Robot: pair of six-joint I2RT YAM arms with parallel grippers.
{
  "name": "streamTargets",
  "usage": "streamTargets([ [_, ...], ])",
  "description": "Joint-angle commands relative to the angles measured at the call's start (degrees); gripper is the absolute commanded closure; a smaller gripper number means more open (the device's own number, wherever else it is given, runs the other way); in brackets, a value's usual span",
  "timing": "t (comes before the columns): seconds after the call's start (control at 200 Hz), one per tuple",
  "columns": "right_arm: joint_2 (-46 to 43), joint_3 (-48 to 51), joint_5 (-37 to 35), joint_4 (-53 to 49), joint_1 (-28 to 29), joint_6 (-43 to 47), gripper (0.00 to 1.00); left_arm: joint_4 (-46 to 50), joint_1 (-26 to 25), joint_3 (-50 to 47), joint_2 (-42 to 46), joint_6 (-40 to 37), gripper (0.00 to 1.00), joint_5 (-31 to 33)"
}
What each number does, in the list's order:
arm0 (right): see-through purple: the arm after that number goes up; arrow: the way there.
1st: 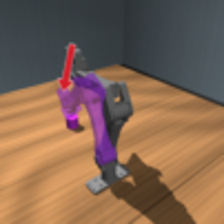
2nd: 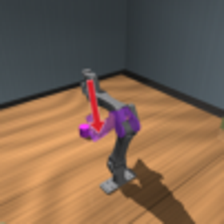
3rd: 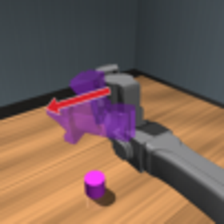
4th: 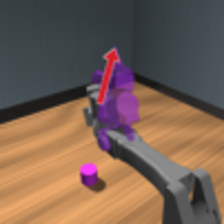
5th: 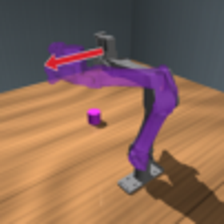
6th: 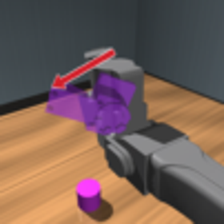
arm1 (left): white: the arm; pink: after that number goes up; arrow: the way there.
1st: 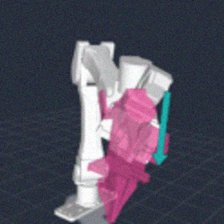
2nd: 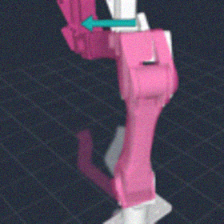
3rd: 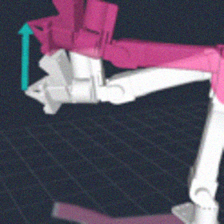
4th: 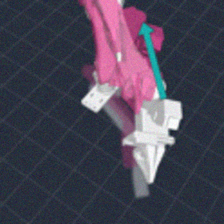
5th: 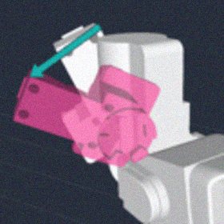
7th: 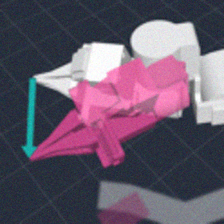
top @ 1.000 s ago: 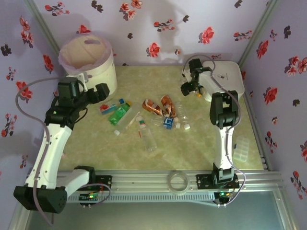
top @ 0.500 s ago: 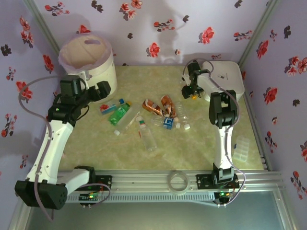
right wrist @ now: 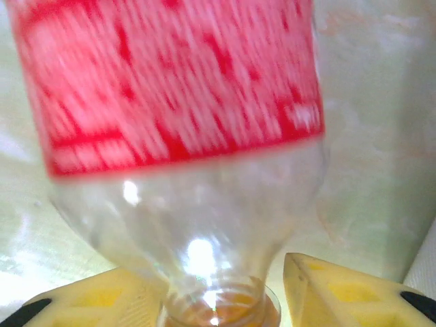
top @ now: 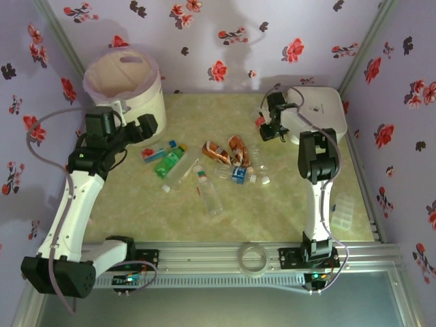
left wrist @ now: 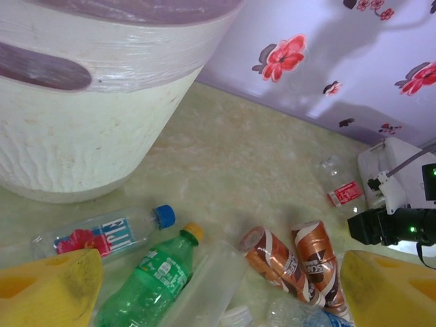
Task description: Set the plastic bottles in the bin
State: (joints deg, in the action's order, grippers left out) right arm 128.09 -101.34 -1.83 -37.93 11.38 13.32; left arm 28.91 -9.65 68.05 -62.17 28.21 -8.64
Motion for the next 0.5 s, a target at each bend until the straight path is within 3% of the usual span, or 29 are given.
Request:
streamTargets([
  [0.0, -5.0, 1.9, 1.8, 0.7, -0.7, -1.5, 0.56, -3.2, -0.6, -0.7, 0.0, 1.9, 0.09, -1.6],
  [0.195, -6.1, 3.5, 2.0, 1.4, -0.8, -1.8, 0.63, -3.6, -0.9, -1.3, 0.2, 2.2, 0.09, -1.7],
  [0.33, -6.2, 3.5, 3.0, 1.6, -1.1, -1.8, 0.62, -3.3, -0.9, -1.2, 0.4, 2.0, 0.09, -1.5],
  [0.37, -5.4, 2.9, 2.7, 1.0, -1.1, -1.5, 0.58, -3.2, -0.9, -1.1, 0.4, 2.0, 0.09, -1.4],
  [0.425, -4.3, 1.7, 1.6, 0.0, -1.1, -1.2, 0.45, -3.2, -0.9, -1.1, 0.4, 2.0, 0.09, -1.5],
  [0.495, -3.2, 0.7, 1.7, -0.5, -1.2, -1.0, 0.39, -3.2, -0.9, -1.2, 0.6, 2.0, 0.09, -1.4],
])
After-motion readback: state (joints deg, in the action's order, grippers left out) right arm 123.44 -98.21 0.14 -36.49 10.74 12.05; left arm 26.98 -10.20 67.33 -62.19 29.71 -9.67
